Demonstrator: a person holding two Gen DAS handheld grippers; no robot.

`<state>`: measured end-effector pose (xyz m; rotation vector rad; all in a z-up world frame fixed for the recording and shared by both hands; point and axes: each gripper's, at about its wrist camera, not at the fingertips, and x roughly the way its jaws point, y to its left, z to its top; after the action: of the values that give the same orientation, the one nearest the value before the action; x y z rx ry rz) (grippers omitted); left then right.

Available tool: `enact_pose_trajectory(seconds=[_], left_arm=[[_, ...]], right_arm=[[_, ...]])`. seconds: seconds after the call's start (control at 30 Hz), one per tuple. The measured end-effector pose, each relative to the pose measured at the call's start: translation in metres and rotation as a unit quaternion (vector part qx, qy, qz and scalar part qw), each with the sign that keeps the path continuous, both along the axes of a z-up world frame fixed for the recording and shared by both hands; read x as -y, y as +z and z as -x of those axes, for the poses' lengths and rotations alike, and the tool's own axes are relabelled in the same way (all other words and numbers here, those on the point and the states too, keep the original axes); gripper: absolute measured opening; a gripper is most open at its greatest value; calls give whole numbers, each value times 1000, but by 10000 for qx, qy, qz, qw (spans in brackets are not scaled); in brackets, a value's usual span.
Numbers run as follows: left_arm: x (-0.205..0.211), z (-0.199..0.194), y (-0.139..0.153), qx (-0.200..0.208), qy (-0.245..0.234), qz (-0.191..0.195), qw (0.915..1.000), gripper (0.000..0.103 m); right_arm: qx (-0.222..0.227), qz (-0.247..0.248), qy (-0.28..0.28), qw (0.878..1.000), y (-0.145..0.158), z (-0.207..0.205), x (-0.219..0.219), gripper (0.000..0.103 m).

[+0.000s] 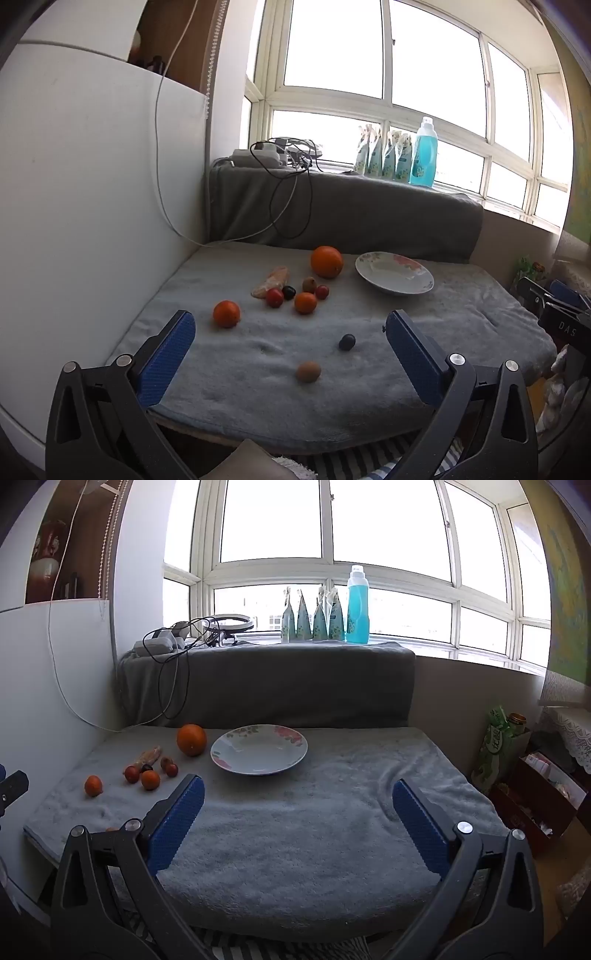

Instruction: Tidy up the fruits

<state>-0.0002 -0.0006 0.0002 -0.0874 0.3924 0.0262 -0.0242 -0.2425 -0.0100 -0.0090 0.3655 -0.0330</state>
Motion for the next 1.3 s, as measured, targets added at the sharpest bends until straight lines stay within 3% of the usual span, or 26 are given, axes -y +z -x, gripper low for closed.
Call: enact_pose_trajectory(seconds=[1.3], left_arm=[[3,2,-2,-61,-8,86,9999,102]], right_arm=[[145,-70,-167,9997,8,7,1,103]])
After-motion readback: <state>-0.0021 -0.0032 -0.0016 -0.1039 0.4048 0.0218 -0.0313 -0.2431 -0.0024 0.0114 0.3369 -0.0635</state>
